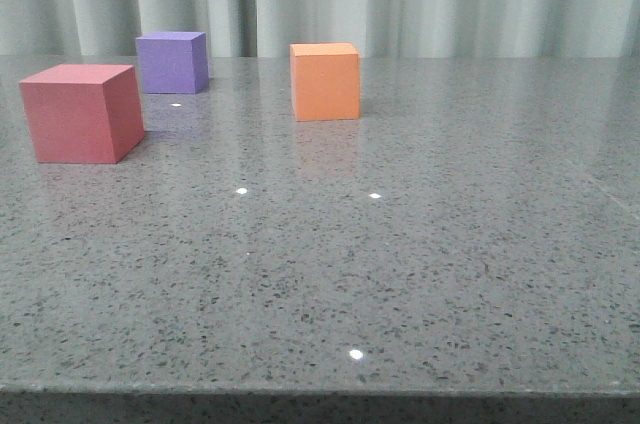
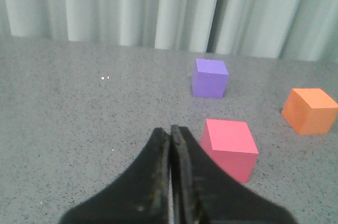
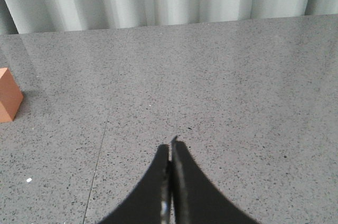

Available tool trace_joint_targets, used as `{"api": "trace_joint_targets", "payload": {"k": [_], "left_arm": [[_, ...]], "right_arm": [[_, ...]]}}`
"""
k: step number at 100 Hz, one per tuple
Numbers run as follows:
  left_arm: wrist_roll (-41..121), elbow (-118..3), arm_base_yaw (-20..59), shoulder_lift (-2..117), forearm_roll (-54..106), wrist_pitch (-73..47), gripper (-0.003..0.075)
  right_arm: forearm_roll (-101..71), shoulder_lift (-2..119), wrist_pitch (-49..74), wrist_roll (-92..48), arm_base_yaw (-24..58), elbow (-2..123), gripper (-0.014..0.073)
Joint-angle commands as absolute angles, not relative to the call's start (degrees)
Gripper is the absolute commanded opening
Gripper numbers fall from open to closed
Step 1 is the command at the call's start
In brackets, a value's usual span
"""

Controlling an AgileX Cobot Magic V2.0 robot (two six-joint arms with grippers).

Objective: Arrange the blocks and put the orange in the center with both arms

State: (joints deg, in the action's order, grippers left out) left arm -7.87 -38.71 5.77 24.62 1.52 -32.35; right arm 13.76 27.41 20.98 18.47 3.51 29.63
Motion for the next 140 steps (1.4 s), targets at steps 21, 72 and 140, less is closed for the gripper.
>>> {"api": "trace_joint_targets", "payload": {"k": [21,72,140], "left_arm": [[-7.90,-53.78,5.77,39.54,2.74,-36.63,-0.0020],[-7.90,-53.94,5.77,45.95,2.47,-42.30,0.0311],[-7.90,-57.97,9.39,53.54,9.52,-38.65,0.0597]], "right_arm": [[14.78,27.37,16.40,18.36,3.28,30.95,-0.0069],[14.78,27.37,16.40,18.36,3.28,30.95,-0.0069],[14.78,27.37,16.40,18.36,3.28,30.95,-0.0069]]}}
